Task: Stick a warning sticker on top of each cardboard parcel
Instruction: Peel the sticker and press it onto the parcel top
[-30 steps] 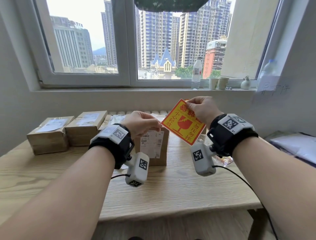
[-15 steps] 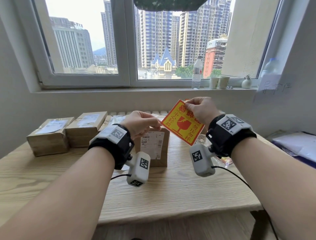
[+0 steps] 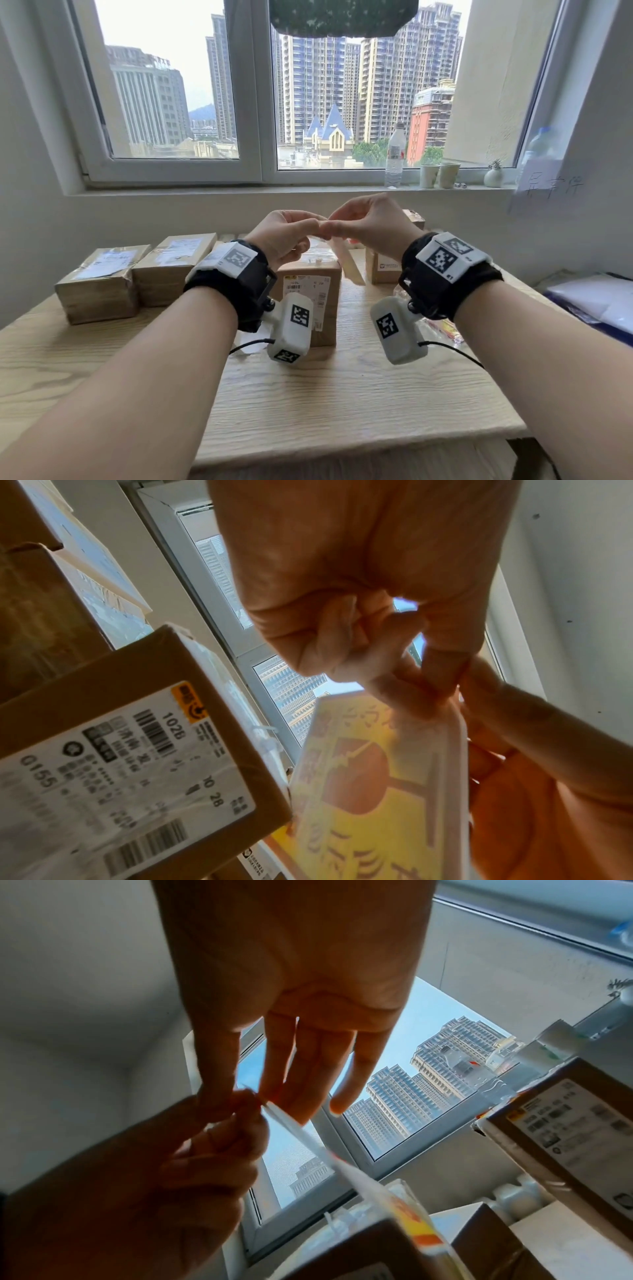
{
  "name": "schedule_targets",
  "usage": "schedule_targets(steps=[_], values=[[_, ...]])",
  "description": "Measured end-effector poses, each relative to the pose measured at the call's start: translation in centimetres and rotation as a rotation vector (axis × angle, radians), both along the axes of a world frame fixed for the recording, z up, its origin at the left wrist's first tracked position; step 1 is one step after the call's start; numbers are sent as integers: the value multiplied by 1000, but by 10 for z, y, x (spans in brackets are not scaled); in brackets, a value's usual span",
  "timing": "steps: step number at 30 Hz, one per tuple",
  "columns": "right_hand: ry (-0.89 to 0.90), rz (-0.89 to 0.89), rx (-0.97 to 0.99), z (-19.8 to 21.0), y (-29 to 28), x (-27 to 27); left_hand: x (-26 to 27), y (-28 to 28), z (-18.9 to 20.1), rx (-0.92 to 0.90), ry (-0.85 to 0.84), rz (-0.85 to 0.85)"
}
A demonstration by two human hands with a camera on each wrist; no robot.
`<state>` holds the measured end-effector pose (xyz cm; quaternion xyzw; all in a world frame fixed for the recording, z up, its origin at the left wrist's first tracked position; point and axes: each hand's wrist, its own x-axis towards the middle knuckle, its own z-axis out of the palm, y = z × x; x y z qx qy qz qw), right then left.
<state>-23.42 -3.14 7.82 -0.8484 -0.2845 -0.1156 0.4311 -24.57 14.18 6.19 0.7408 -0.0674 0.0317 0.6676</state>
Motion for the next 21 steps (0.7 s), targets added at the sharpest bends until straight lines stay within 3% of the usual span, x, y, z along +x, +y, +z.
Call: schedule_targets(steps=[5, 10, 16, 21], values=[[129, 13, 95, 4, -5, 3, -2, 0, 3, 15, -18, -58], [197, -13, 200, 7, -5, 3, -4, 0, 10, 51, -6, -11], [304, -148, 421, 17, -8, 13, -6, 24, 14, -137, 11, 166], [380, -236, 604, 16, -5, 20, -5, 60, 7, -294, 97, 428]])
